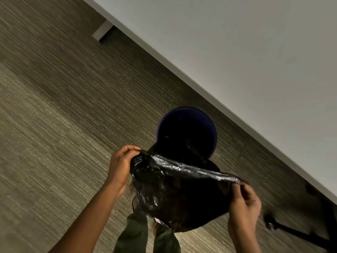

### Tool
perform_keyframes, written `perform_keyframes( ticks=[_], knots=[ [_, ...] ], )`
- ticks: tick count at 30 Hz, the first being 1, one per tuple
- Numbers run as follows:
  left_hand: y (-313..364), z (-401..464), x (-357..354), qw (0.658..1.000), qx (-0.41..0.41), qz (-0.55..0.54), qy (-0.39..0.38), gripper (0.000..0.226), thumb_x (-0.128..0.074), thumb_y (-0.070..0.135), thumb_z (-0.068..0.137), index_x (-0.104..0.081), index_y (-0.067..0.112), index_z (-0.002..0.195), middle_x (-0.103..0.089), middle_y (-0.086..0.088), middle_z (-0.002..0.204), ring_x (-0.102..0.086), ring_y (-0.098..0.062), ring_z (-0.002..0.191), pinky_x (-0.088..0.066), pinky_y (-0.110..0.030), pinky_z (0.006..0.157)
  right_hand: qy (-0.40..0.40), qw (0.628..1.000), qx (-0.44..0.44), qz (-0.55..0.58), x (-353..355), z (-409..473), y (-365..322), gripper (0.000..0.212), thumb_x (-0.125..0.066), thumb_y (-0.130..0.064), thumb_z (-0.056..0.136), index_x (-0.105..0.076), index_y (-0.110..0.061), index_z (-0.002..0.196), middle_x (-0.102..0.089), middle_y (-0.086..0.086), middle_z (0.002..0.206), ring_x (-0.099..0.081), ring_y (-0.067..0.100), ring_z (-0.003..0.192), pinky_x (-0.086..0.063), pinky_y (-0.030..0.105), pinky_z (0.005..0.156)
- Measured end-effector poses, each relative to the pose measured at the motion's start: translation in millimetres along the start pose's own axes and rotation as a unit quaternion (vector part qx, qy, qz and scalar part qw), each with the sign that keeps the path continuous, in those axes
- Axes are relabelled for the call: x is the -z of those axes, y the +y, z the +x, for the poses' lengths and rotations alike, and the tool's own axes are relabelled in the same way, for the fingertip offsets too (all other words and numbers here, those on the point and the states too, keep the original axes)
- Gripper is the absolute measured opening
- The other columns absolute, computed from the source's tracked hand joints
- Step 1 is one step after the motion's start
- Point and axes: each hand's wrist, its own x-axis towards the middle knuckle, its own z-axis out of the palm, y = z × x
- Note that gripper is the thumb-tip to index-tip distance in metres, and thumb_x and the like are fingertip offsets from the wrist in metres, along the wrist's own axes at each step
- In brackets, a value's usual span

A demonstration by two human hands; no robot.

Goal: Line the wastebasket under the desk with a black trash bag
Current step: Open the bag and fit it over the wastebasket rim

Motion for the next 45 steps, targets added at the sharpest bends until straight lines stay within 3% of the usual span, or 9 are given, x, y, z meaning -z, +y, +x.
perform_keyframes(
  ticks=[4, 8, 16, 21, 25, 28, 34, 40, 45],
  knots=[
    [11, 57, -28, 0.996, -0.053, 0.073, 0.0, 0.018, -0.068, 0.019, 0.093, -0.073, 0.026, 0.077, -0.07, 0.009, 0.072, -0.064, -0.012, 0.075, -0.049, -0.031, 0.071, 0.004, 0.988, 0.091, -0.123, -46, 61, -16, 0.017, -0.061, -0.015, 0.1, -0.076, -0.021, 0.103, -0.075, 0.003, 0.096, -0.069, 0.024, 0.093, -0.053, 0.028, 0.077],
    [8, 118, -51, 0.993, -0.056, 0.101, 0.024, 0.014, -0.063, 0.012, 0.097, -0.074, 0.011, 0.105, -0.073, -0.001, 0.091, -0.066, -0.011, 0.077, -0.053, -0.017, 0.057, -0.032, 0.971, 0.149, -0.183, -85, 125, -19, 0.019, -0.062, -0.023, 0.095, -0.079, -0.028, 0.089, -0.076, 0.001, 0.09, -0.071, 0.025, 0.091, -0.048, 0.032, 0.075],
    [-15, 207, -79, 0.965, -0.087, 0.239, 0.071, 0.029, -0.063, 0.017, 0.1, -0.066, -0.005, 0.118, -0.072, -0.025, 0.117, -0.068, -0.036, 0.108, -0.052, -0.036, 0.085, -0.109, 0.934, 0.249, -0.234, -118, 198, -8, 0.018, -0.058, -0.008, 0.092, -0.05, -0.018, 0.105, -0.054, 0.006, 0.098, -0.048, 0.011, 0.083, -0.035, 0.03, 0.069],
    [-23, 211, -98, 0.931, -0.169, 0.292, 0.135, 0.027, -0.05, 0.006, 0.099, -0.05, -0.001, 0.125, -0.065, -0.025, 0.105, -0.064, -0.039, 0.094, -0.039, -0.041, 0.066, -0.192, 0.802, 0.452, -0.341, -124, 219, 7, 0.008, -0.051, 0.0, 0.087, -0.051, -0.007, 0.087, -0.057, 0.009, 0.086, -0.049, 0.017, 0.073, -0.037, 0.033, 0.063],
    [-20, 232, -104, 0.867, -0.259, 0.421, 0.072, 0.011, -0.048, 0.014, 0.098, -0.057, 0.011, 0.093, -0.063, -0.011, 0.082, -0.066, -0.036, 0.081, -0.05, -0.044, 0.064, -0.227, 0.633, 0.573, -0.469, -131, 243, 17, 0.051, -0.051, 0.003, 0.078, -0.076, -0.021, 0.114, -0.067, 0.008, 0.116, -0.065, 0.032, 0.071, -0.046, 0.032, 0.056],
    [-15, 245, -108, 0.811, -0.297, 0.503, 0.028, 0.02, -0.052, 0.024, 0.1, -0.07, 0.015, 0.101, -0.071, -0.012, 0.099, -0.068, -0.034, 0.091, -0.05, -0.037, 0.067, -0.189, 0.635, 0.544, -0.515, -143, 262, 21, 0.062, -0.057, 0.006, 0.084, -0.069, -0.026, 0.136, -0.067, 0.01, 0.115, -0.065, 0.036, 0.073, -0.043, 0.031, 0.057],
    [-11, 265, -118, 0.779, -0.319, 0.539, 0.027, 0.028, -0.051, 0.017, 0.099, -0.072, 0.02, 0.119, -0.07, -0.01, 0.119, -0.066, -0.034, 0.111, -0.056, -0.041, 0.079, -0.143, 0.61, 0.533, -0.569, -168, 284, 17, 0.059, -0.063, -0.003, 0.082, -0.064, -0.014, 0.14, -0.066, 0.018, 0.121, -0.066, 0.046, 0.097, -0.057, 0.049, 0.067],
    [-14, 279, -130, 0.767, -0.323, 0.555, 0.004, 0.039, -0.051, 0.023, 0.099, -0.066, 0.028, 0.135, -0.064, -0.008, 0.12, -0.067, -0.036, 0.104, -0.059, -0.047, 0.082, -0.115, 0.667, 0.462, -0.573, -191, 296, 12, 0.049, -0.052, -0.026, 0.102, -0.054, -0.021, 0.15, -0.057, 0.022, 0.127, -0.062, 0.048, 0.099, -0.051, 0.049, 0.074],
    [-18, 289, -145, 0.78, -0.194, 0.594, -0.034, 0.031, -0.051, 0.024, 0.102, -0.073, 0.01, 0.12, -0.067, -0.016, 0.121, -0.065, -0.037, 0.114, -0.054, -0.041, 0.088, -0.137, 0.715, 0.278, -0.627, -199, 297, 8, 0.065, -0.027, -0.064, 0.104, -0.06, -0.023, 0.142, -0.044, 0.023, 0.145, -0.058, 0.048, 0.117, -0.045, 0.048, 0.097]
  ],
)
